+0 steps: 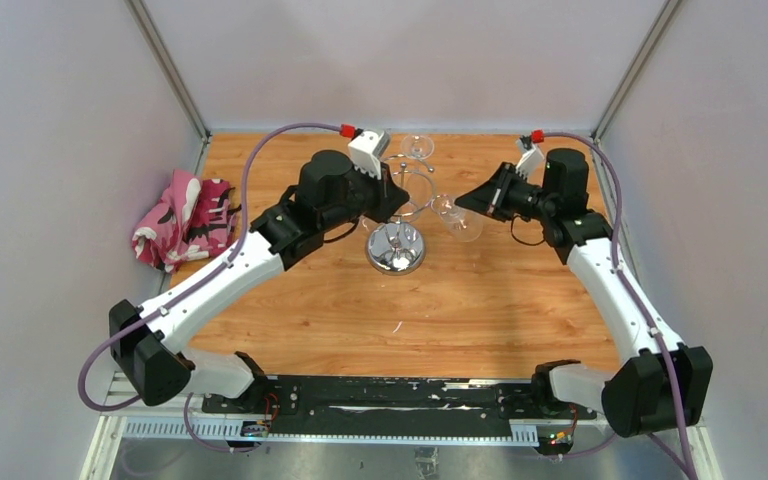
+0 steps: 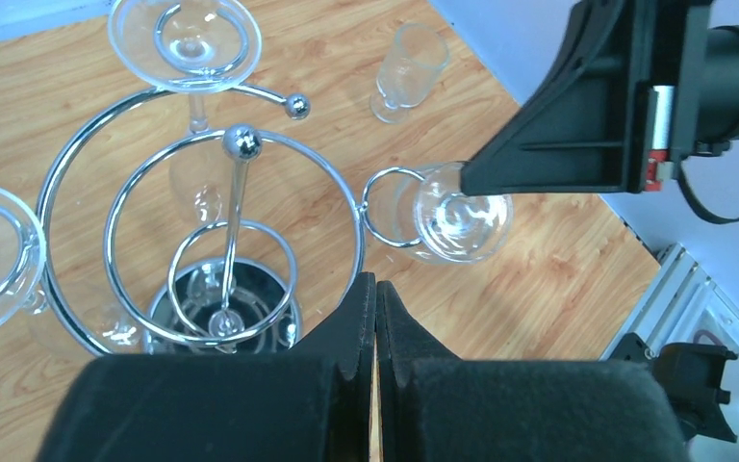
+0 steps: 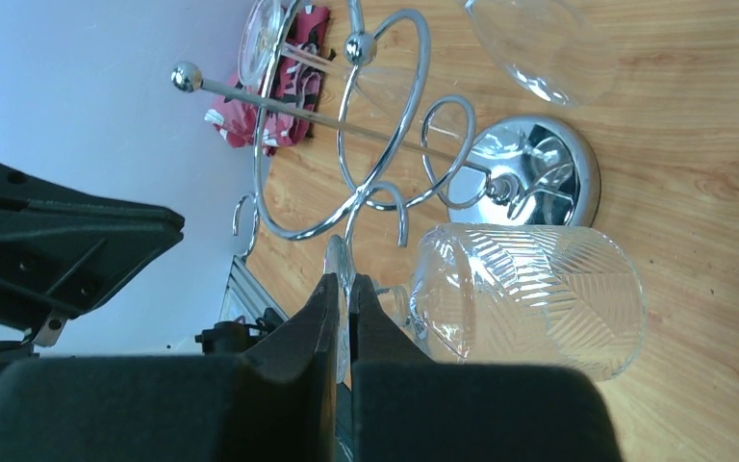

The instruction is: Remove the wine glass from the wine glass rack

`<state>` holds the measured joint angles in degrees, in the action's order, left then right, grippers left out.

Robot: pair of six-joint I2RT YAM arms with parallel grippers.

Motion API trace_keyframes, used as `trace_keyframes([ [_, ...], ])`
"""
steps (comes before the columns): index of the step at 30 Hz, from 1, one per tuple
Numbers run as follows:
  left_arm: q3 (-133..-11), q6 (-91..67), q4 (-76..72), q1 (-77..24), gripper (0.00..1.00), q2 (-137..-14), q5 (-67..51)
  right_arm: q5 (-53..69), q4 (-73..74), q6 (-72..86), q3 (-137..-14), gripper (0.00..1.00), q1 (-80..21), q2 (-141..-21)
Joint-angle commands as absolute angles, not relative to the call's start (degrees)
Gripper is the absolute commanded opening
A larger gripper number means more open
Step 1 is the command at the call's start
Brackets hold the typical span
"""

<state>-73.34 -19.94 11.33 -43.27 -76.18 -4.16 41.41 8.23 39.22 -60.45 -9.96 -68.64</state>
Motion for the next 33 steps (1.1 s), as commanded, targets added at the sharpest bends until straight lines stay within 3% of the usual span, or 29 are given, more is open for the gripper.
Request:
trace_keyframes([
  [1, -71.4, -20.2, 10.7, -43.7, 0.0, -72.8, -1.8, 41.3, 11.6, 37.3, -60.4, 0.0, -9.3, -62.1],
  [10, -63.0, -23.9, 0.6, -43.7, 0.0, -66.0, -8.4, 39.1, 21.6, 34.5, -68.2, 0.0, -9.4, -50.0],
  [18, -52.6, -31.1, -27.1, -43.2, 0.01, -59.9, -26.1, 50.8, 0.7, 49.2, -73.5, 0.0, -9.6, -51.2],
  [22, -48.1, -41.2, -44.1, -40.2, 0.14, -60.4, -33.2, 52.4, -7.5, 53.9, -77.9, 0.0, -9.6, -52.7],
  [27, -42.9, -72.6, -87.7, -29.7, 0.31, -71.2, -39.4, 53.4, -14.5, 57.9, -81.3, 0.0, -9.6, -54.0],
  [33, -46.6, -75.6, -91.1, -27.9, 0.34, -78.7, -41.1, 55.1, -26.7, 66.8, -80.3, 0.0, -10.2, -57.6],
])
